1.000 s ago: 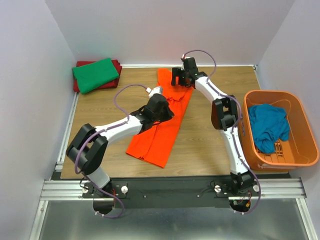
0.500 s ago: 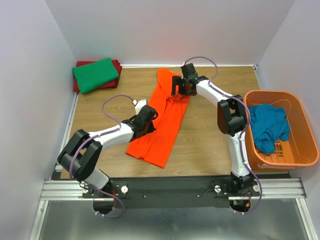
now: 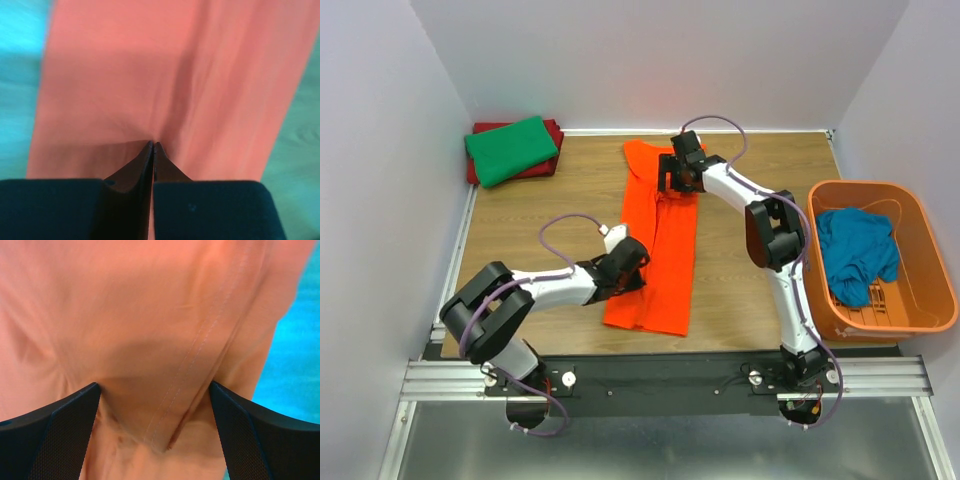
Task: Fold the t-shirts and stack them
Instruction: Rotate the tshirt 90 degrees
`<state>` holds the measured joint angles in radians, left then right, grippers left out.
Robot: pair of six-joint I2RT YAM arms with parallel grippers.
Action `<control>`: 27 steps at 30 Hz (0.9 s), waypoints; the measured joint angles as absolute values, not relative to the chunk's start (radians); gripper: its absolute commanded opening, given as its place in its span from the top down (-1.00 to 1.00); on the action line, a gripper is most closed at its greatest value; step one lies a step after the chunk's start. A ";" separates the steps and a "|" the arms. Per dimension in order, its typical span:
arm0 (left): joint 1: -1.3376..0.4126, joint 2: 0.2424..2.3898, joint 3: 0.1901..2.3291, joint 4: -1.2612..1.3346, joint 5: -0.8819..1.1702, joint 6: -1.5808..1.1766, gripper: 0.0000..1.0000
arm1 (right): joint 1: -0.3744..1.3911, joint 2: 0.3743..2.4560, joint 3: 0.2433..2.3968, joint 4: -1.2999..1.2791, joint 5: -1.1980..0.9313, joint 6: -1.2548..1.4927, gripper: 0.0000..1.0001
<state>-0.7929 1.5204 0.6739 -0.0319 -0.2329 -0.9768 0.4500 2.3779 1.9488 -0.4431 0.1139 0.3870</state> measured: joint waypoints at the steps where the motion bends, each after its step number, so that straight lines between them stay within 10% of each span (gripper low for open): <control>1: -0.828 1.528 0.677 -0.024 -0.221 -0.995 0.81 | 0.450 2.391 1.967 -0.444 0.116 0.379 -0.92; 16: -0.842 1.502 0.772 -0.039 -0.140 -1.013 0.58 | 0.431 2.358 1.954 -0.459 0.118 0.319 -1.00; 27: -0.746 1.301 0.778 -0.071 -0.113 -0.905 0.77 | 0.423 1.746 1.359 -0.343 0.003 0.466 -0.85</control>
<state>-0.7464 1.3010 0.7784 -0.0708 -0.1131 -0.9051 0.4229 1.7462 1.3586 -0.3428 0.0029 0.4660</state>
